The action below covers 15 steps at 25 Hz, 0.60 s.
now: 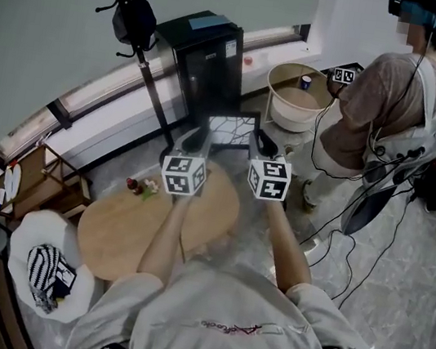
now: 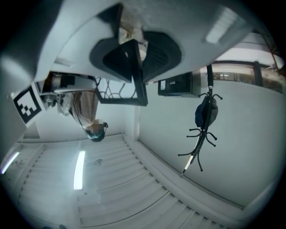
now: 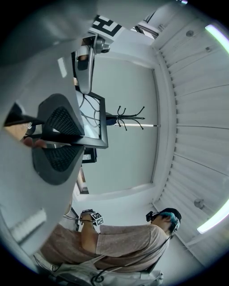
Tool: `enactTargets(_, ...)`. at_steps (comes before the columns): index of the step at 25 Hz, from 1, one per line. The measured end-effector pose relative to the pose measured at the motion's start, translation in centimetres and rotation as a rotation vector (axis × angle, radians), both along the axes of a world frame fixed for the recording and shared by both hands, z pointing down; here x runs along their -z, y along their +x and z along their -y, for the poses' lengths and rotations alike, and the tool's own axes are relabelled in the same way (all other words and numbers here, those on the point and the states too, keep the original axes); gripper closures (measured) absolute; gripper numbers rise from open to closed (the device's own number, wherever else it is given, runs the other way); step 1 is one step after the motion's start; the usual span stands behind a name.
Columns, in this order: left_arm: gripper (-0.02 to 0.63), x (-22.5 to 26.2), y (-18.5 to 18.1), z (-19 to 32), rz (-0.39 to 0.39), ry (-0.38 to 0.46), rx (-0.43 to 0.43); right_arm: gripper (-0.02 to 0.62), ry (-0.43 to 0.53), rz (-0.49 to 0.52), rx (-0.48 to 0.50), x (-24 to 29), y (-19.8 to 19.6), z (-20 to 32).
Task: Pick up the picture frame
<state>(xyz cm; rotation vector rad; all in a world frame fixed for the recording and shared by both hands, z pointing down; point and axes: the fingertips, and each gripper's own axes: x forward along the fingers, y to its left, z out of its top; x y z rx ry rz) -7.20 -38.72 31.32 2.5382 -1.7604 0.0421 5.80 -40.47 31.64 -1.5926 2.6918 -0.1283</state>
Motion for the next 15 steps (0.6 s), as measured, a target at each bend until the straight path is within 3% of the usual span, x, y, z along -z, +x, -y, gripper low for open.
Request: enactTargets(15,0.528,-0.9,0.1,0.5,-0.001,-0.017,0.02,0.518,-0.009,-0.013,0.016,-0.8,0.0,0.7)
